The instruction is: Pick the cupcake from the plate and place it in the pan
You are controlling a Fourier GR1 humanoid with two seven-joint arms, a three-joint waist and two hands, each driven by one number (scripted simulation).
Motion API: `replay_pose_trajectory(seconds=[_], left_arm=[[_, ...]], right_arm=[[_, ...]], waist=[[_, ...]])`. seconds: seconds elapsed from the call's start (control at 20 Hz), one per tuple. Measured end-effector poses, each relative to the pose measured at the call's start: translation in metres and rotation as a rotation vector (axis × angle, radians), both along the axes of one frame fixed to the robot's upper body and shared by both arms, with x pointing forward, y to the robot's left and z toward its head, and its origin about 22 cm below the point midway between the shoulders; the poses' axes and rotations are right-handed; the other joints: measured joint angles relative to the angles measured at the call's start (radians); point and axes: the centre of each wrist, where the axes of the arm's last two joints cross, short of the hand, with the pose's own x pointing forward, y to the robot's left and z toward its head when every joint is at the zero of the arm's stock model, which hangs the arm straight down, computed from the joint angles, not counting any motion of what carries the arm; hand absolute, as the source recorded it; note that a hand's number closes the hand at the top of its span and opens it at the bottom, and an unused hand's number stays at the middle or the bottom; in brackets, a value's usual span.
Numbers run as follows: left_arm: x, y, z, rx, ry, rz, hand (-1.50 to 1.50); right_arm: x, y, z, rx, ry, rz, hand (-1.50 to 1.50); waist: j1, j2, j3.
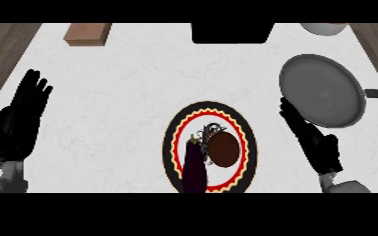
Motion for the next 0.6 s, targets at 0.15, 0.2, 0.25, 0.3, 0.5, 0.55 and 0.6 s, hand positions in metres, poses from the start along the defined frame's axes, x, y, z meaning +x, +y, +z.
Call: replay_pose_trajectory(seconds=[0.15,0.2,0.25,0.3,0.5,0.55,0.6], left_arm=[[0.011,-0.006,0.005,0.026,-0.021,-0.028,0.00],[0.013,-0.009,0.007,0.038,-0.031,-0.041,0.00],[0.017,-0.013,0.009,0.051,-0.046,-0.059,0.00],[0.020,-0.018,0.012,0.062,-0.064,-0.078,0.00],[0.025,-0.035,0.007,0.070,-0.057,-0.116,0.00],[0.027,-0.036,0.005,0.072,-0.055,-0.115,0.00],[0.027,-0.039,0.004,0.074,-0.055,-0.112,0.00]], right_arm=[[0.014,0.022,0.004,0.042,-0.018,0.170,1.50],[0.020,0.029,0.010,0.060,-0.030,0.256,1.50],[0.025,0.040,0.013,0.081,-0.039,0.349,1.50],[0.031,0.053,0.019,0.102,-0.055,0.450,1.50],[0.045,0.052,0.031,0.046,-0.239,0.581,-1.50],[0.043,0.045,0.032,0.034,-0.295,0.578,-1.50],[0.043,0.036,0.035,0.013,-0.352,0.565,-1.50]], waist=[[0.004,0.002,-0.008],[0.011,0.003,-0.009],[0.020,0.006,-0.010],[0.029,0.009,-0.010],[0.008,0.004,-0.012],[-0.001,0.002,-0.013],[-0.009,0.000,-0.013]])
